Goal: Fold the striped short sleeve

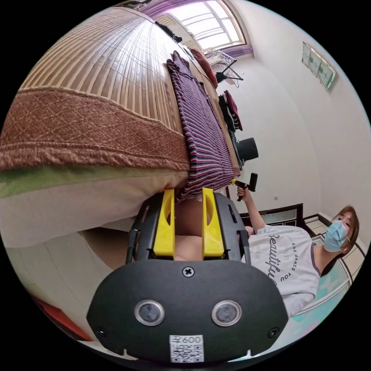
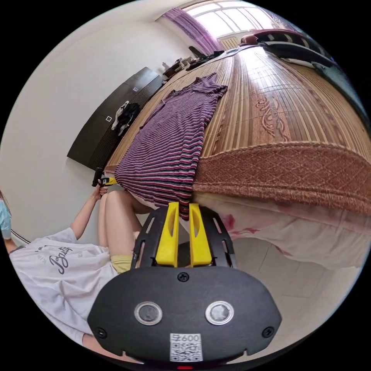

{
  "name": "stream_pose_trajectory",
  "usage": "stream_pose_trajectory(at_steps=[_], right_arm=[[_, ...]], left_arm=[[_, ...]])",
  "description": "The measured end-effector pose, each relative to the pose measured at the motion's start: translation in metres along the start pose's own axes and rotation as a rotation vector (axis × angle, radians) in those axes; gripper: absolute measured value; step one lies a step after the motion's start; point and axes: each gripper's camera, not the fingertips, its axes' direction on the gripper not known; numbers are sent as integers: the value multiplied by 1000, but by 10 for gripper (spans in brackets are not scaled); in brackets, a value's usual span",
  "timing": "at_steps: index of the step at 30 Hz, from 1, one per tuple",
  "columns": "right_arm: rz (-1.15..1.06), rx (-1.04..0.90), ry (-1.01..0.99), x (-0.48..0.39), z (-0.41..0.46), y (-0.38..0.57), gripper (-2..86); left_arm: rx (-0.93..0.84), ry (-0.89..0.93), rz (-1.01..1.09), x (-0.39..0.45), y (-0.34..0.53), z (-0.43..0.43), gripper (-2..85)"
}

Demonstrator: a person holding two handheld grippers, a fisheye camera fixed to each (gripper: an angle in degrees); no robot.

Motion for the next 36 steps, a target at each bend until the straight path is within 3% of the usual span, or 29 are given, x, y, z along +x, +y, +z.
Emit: stream_pose_trajectory(at_steps=[5, 9, 15, 19, 26, 32, 34, 36], right_arm=[[-17, 13, 146, -86, 24, -5, -8], [-127, -9, 232, -161, 46, -9, -9], [-153, -2, 182, -220, 46, -13, -9], [-145, 23, 156, -245, 36, -11, -9], [-117, 48, 124, -277, -1, -19, -9], [-128, 34, 107, -291, -56, -29, -9], [-126, 51, 74, -288, -85, -30, -9], [-80, 85, 49, -276, -133, -29, -9]], left_arm=[[-62, -37, 20, 33, 13, 0, 104], [61, -31, 43, 54, 26, -16, 104], [67, 116, -110, 39, 40, 3, 82], [129, 146, -92, 46, 68, -1, 88], [125, 96, -17, 70, 92, 5, 114], [-21, 101, 47, 87, 104, 37, 77], [39, 60, 116, 99, 119, 31, 40], [75, 141, 147, 103, 131, 22, 33]])
